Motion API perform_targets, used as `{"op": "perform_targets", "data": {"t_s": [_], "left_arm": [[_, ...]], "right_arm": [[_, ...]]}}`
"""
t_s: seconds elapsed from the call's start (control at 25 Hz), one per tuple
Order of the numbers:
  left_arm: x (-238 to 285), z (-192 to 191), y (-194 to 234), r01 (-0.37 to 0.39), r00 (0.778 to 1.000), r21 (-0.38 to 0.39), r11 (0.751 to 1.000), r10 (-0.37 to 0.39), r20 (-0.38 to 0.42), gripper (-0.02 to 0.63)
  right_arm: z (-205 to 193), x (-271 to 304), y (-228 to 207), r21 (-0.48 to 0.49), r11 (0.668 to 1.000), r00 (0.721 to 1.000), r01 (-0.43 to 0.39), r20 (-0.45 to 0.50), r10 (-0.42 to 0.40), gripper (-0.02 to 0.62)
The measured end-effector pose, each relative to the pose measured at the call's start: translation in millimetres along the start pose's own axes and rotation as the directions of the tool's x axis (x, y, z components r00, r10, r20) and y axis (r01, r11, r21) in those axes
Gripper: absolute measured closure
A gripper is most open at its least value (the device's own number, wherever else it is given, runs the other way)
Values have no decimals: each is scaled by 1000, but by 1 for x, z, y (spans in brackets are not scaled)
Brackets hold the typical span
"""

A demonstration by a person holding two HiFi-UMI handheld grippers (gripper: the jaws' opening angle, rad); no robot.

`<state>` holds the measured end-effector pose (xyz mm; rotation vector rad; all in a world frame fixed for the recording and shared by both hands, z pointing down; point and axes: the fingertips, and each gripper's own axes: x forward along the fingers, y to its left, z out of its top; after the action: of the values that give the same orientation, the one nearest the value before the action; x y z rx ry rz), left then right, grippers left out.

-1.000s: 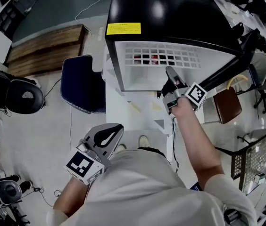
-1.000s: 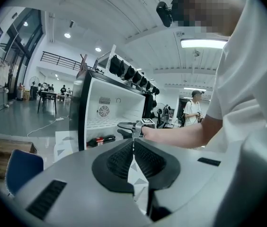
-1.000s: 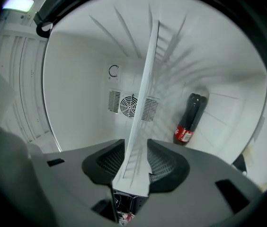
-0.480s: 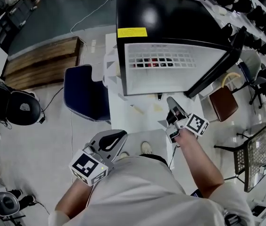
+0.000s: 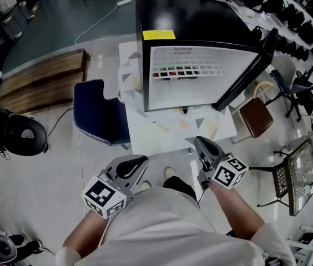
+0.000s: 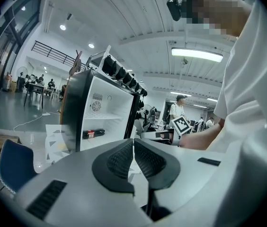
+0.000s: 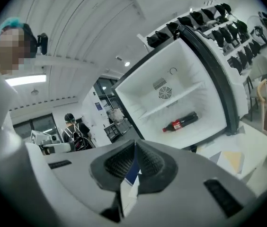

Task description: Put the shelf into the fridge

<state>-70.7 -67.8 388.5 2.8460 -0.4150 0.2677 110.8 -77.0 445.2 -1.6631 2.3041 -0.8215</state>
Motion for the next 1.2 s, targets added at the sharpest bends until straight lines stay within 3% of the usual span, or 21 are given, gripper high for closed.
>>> {"op": "perform_targets", "data": {"t_s": [0.32,1.2], "left_arm": [[-5,-11,-10,40,999,9,999,-40,-4,583],[-30,-18,-14,41,999,13,999,-41,-7,583]], "right_arm": [[-21,-21,41,-104,994,1000,-18,-21,16,586],[-29,-26,78,-177,983,999,-49,-18,46,588]]}}
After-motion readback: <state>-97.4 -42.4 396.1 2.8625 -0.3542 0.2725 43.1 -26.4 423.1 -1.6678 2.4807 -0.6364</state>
